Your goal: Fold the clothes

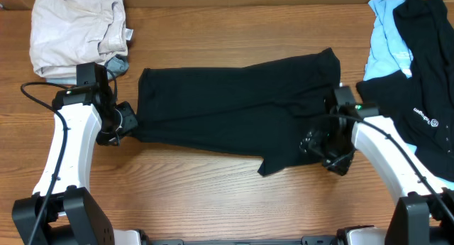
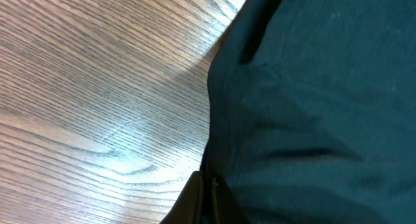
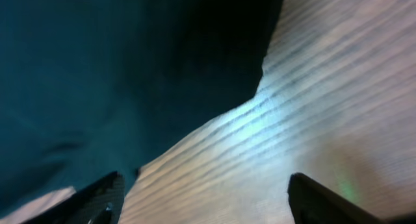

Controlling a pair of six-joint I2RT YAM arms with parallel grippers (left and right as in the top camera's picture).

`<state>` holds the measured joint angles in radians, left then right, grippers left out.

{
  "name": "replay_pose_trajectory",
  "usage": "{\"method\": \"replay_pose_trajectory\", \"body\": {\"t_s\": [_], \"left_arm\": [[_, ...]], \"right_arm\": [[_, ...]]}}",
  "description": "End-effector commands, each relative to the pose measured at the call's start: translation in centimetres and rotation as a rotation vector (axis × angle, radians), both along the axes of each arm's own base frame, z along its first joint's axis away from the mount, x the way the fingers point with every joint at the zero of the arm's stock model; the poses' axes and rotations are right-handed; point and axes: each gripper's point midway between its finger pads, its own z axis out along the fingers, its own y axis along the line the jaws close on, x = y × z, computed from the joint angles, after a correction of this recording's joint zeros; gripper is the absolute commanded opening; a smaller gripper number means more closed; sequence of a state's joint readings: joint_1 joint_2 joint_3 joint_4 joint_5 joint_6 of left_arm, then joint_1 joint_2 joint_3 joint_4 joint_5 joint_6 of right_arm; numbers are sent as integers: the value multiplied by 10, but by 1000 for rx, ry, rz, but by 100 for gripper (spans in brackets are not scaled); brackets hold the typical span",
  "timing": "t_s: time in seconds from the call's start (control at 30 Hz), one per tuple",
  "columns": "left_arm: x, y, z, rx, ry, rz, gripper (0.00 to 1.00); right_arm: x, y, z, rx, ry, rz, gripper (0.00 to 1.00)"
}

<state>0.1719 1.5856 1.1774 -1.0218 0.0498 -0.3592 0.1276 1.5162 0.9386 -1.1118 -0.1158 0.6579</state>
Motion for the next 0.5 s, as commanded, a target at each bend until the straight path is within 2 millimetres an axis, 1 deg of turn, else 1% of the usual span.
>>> {"method": "replay_pose_trajectory", "body": {"t_s": [0.0, 0.07, 0.2, 0.37, 0.4, 0.47], "left_arm": [[7, 2, 9, 14, -37, -20, 4], [8, 3, 9, 16, -41, -20, 4], [10, 3, 9, 17, -49, -20, 4], [11, 3, 9, 17, -54, -20, 4], [12, 3, 9, 18, -55, -20, 4], [12, 3, 9, 18, -57, -20, 4]], "right_arm": [[-4, 0, -17, 1, -9, -25, 64], [-4, 1, -27, 4, -27, -24, 52], [-3, 1, -40, 1, -60, -18, 52], [6, -3, -44, -20, -105, -18, 52], [7, -3, -44, -23, -111, -18, 49], [9, -4, -44, -25, -119, -19, 37]]}}
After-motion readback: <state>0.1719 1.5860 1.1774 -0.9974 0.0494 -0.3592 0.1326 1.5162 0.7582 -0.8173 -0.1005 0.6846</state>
